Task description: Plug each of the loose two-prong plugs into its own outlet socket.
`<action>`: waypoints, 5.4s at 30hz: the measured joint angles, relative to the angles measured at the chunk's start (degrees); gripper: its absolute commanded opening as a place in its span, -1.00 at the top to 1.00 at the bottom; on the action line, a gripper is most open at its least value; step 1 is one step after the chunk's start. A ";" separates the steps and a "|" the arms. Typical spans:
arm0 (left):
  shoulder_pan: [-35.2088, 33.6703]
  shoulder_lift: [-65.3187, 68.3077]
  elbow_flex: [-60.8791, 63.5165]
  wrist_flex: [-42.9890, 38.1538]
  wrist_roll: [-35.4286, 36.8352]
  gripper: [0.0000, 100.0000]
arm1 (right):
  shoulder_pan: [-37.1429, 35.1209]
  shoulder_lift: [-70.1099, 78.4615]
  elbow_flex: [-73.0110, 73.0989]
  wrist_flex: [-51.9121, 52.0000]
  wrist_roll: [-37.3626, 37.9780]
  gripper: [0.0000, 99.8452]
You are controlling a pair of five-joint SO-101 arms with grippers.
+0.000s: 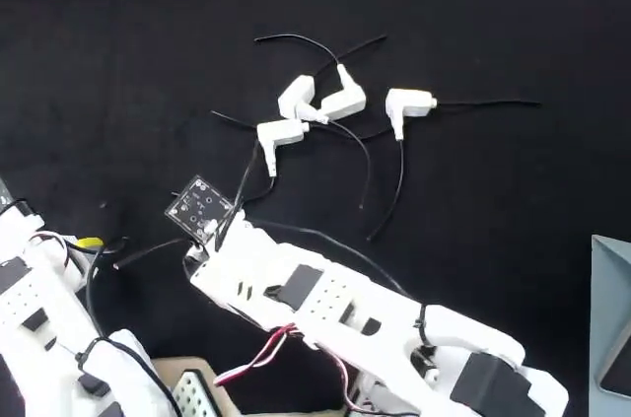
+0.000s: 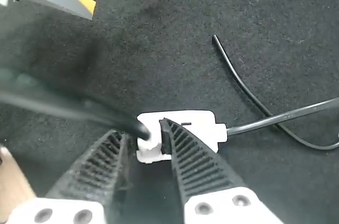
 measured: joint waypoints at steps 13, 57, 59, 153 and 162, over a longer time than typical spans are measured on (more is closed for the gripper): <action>0.00 0.00 0.00 0.00 0.00 0.34 | 0.00 2.81 0.00 -1.76 0.00 0.98; 0.00 0.00 0.00 0.00 0.00 0.34 | 0.79 17.05 -11.34 7.38 9.14 0.98; 0.00 0.00 0.09 0.00 0.00 0.34 | 2.11 16.70 -11.34 7.47 9.14 0.98; 40.53 -57.93 26.99 -2.20 4.48 0.94 | 49.67 -78.15 2.81 53.01 12.40 0.96; 45.89 -57.93 28.04 -3.69 4.48 0.94 | 49.76 -78.15 3.16 59.60 12.48 0.96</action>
